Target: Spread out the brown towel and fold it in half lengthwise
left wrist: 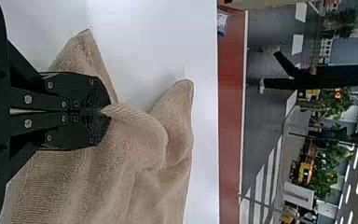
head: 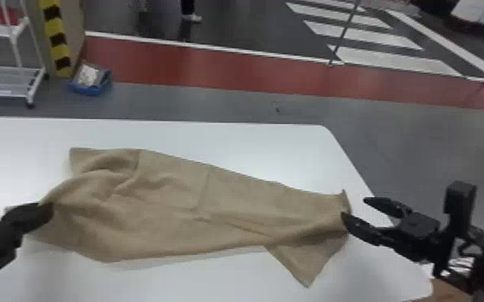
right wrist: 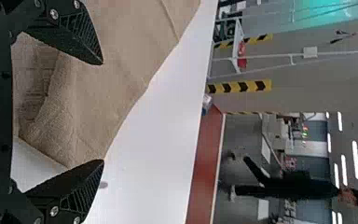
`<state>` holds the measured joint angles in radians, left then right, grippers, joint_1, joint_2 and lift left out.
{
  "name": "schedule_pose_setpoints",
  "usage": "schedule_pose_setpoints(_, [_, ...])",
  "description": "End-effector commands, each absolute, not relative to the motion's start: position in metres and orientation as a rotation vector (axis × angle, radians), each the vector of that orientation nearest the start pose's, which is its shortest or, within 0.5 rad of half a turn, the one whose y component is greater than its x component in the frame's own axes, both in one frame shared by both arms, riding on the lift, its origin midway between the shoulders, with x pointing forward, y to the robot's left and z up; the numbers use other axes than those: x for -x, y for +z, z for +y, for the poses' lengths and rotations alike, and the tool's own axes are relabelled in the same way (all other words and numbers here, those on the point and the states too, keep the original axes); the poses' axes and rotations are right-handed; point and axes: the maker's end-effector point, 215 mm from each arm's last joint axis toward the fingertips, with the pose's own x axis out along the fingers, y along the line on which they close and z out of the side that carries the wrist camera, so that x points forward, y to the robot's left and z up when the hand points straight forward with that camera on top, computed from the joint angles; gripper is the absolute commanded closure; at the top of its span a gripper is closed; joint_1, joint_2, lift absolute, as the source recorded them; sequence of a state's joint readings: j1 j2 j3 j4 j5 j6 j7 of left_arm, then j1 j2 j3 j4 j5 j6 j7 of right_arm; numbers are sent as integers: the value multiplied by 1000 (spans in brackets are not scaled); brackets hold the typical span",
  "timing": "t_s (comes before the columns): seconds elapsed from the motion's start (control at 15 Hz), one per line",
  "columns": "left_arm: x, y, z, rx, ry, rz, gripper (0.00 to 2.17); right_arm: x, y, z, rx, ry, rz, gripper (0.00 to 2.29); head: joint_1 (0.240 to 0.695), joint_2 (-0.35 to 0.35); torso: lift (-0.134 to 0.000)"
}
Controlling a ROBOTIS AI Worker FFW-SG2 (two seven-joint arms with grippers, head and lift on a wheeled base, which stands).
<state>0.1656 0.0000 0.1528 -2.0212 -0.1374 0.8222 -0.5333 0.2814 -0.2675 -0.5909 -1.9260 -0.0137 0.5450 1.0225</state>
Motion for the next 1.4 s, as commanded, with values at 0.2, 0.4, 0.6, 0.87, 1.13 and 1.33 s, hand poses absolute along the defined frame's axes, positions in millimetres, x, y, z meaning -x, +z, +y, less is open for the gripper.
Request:
schedule_pose_setpoints(0.2, [-493, -431, 230, 49, -292, 568, 2142, -395, -420, -336, -52, 530, 720, 289, 695, -181, -124])
schedule_pose_setpoints(0.4, [-491, -433, 231, 53, -291, 577, 2142, -386, -442, -314, -60, 523, 853, 323, 695, -130, -124])
schedule_pose_setpoints(0.6, [-488, -436, 231, 55, -289, 584, 2142, -382, -446, -304, -99, 507, 919, 468, 695, -107, -124])
schedule_pose_setpoints(0.87, [-488, -434, 238, 57, -279, 579, 2142, -377, -446, -307, -82, 481, 965, 475, 695, -91, -124])
schedule_pose_setpoints(1.13, [-489, -433, 238, 57, -278, 578, 2142, -376, -448, -303, -54, 479, 1014, 589, 695, -87, -124])
schedule_pose_setpoints(1.33, [-488, -433, 238, 56, -279, 578, 2142, -378, -446, -302, -54, 476, 1031, 674, 695, -82, -124])
